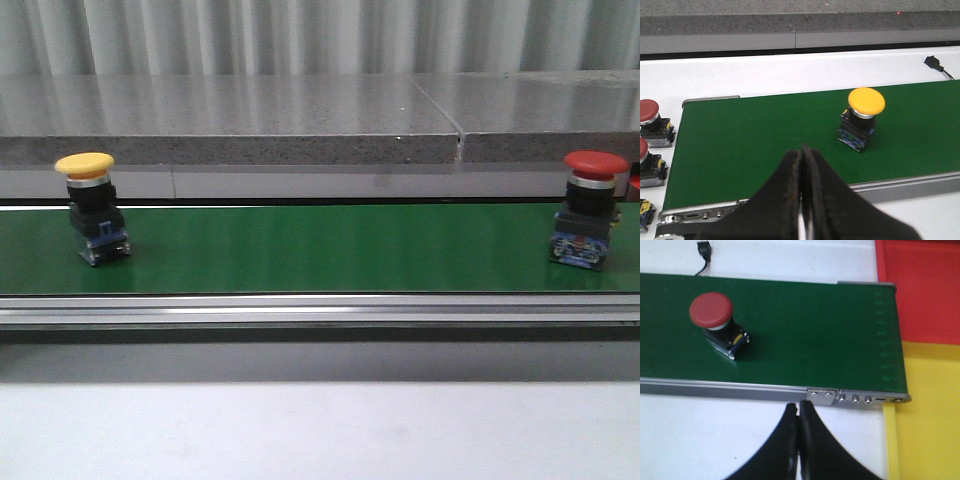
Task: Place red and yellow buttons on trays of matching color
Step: 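Reach the right gripper to the red push-button arriving on the belt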
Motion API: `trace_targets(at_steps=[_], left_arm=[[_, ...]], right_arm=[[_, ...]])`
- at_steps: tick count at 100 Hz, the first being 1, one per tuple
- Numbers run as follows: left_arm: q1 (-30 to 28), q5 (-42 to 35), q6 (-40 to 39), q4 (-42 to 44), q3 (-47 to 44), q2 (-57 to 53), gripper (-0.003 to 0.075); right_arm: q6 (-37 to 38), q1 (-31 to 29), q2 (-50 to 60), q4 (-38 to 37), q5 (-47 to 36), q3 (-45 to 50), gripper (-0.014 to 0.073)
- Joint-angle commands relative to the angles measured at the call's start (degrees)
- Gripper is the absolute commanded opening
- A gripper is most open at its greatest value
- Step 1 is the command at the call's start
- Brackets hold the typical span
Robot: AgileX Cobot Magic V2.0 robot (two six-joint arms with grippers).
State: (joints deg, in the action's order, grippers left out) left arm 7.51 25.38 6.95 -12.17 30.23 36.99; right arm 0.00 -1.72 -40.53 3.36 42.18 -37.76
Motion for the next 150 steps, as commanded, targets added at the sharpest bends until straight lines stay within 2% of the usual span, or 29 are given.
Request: trace_targets(at_steps=[1, 9, 14, 15, 29, 34, 48, 73, 119, 126, 133, 138, 143, 150], left_arm=[[0.52, -3.28, -0.44, -1.01, 1.38, -0.05, -0.002], [0.52, -2.89, -0.44, -1.01, 1.38, -0.05, -0.002], [0.52, -2.89, -0.44, -1.01, 1.38, -0.05, -0.002], [0.52, -2.89, -0.44, -1.01, 1.38, -0.05, -0.002], [0.52, -2.89, -0.44, -1.01, 1.38, -0.05, -0.002], [0.52, -2.89, -0.44, -1.01, 1.38, -0.05, -0.002], [0.52, -2.89, -0.44, -1.01, 1.38, -0.05, -0.002], [0.52, -2.89, -0.44, -1.01, 1.38, -0.05, -0.002], [0.52, -2.89, -0.44, -1.01, 1.38, -0.05, -0.002], [0.52, -2.89, -0.44, -1.01, 1.38, -0.05, -0.002], [0.52, -2.89, -0.44, -1.01, 1.38, -0.05, -0.002], [0.52, -2.89, -0.44, -1.01, 1.38, -0.05, -0.002], [0.52, -2.89, -0.44, -1.01, 1.38, -0.05, -0.002], [0.52, -2.85, -0.44, -1.01, 1.38, -0.05, -0.002]], right_arm=[[0.0, -0.02, -2.01, 0.91, -1.84, -2.17, 0.0034], [0.0, -0.02, -3.15, 1.24, -1.33, -2.17, 0.016], [0.0, -0.02, -3.39, 1.24, -1.22, -2.17, 0.0269], [0.0, -0.02, -3.54, 1.25, -1.22, -2.17, 0.0319], [0.0, -0.02, -3.72, 1.48, -1.4, -2.17, 0.0622], [0.0, -0.02, -3.79, 1.48, -1.64, -2.17, 0.0666], [0.0, -0.02, -6.05, 1.83, -2.28, -2.57, 0.0641], [-1.58, -0.02, -17.82, 1.84, -1.09, -7.49, 0.0641], [-2.37, -0.02, -35.25, 1.84, -7.29, -15.98, 0.0638], [-2.37, -0.02, -36.87, 1.79, -7.84, -16.65, 0.057], [-2.37, -0.07, -38.04, 1.79, -7.85, -17.36, 0.0415], [-2.37, -0.07, -38.44, 1.79, -7.64, -17.83, 0.026], [-2.37, -0.07, -38.35, 1.79, -7.11, -18.31, 0.0143], [-2.37, -0.38, -38.24, 1.79, -5.76, -20.01, 0.006]])
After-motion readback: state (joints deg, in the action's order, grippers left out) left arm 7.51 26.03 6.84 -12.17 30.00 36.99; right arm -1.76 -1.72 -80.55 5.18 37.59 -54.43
